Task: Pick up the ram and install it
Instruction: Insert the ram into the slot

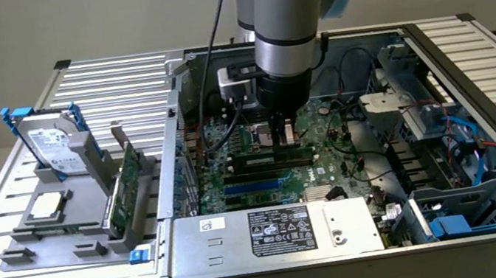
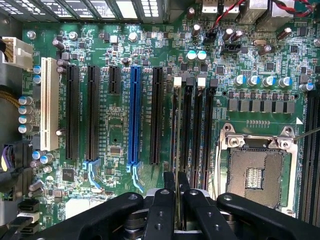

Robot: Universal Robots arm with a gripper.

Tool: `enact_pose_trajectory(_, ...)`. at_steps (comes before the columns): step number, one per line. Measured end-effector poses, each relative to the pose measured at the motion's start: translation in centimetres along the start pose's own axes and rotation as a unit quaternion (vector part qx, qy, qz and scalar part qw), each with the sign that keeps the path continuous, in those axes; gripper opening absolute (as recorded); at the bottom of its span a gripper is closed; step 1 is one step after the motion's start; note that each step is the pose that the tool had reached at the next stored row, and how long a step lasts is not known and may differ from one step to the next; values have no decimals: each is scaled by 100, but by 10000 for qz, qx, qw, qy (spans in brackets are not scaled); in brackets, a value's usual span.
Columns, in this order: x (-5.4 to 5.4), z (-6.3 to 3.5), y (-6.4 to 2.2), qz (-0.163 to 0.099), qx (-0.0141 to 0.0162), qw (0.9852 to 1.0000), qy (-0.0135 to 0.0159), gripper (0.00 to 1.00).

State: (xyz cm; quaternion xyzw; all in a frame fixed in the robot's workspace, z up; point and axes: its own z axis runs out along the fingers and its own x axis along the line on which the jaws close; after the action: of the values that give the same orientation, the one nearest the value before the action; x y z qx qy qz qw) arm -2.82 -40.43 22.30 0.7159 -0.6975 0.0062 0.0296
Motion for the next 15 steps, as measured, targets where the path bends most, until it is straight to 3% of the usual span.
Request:
enact_pose_trajectory(11, -1, 25, -1, 0, -1, 10000, 2, 14)
enact_pose_trajectory(15, -1, 20, 2, 0, -1, 10000, 1, 27)
